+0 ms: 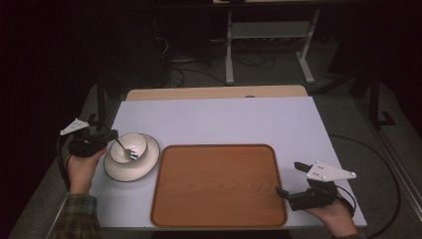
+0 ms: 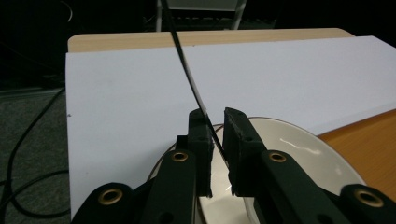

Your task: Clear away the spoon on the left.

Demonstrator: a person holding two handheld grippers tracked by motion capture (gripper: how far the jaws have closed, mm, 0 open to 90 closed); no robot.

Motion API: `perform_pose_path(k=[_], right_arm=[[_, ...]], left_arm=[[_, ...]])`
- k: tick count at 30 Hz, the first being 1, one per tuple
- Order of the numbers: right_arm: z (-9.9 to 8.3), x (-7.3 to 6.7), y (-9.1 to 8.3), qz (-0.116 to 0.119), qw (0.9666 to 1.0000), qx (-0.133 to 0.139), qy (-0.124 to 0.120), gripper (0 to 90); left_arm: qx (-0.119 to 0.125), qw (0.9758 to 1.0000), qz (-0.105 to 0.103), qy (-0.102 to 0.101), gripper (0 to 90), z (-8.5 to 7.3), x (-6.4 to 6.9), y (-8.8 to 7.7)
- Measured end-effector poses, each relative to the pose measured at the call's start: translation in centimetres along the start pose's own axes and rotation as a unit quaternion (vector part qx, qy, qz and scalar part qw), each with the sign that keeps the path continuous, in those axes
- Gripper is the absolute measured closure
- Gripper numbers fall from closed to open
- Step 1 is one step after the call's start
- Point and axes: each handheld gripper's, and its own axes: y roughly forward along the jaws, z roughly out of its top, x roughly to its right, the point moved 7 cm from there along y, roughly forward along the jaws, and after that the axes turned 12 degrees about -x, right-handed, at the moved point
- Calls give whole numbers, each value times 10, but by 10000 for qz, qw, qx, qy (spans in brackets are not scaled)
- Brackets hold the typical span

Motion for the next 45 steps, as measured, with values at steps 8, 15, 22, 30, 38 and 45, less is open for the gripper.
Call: perform_pose_path(k=[8,15,22,30,38,45], right_arm=[[0,0,0,2,10000,2,-4,0],[0,0,0,-4,10000,10,-10,0],[0,0,0,-9,10000,10,-11,0],[0,1,-1,-12,10000,13,-10,0],[0,1,0,1,10000,13,16,0],[-1,2,-1,-4,10000,28,27,0]], left_arm=[[34,9997,-236,85,861,5,10,-5],[44,9988,-393,299,891,12,22,-8],[59,9987,-386,320,891,13,23,-8],[236,9982,-363,408,891,21,29,-20],[333,9966,-537,533,891,31,43,-31],[297,9944,-765,659,891,38,59,-36]])
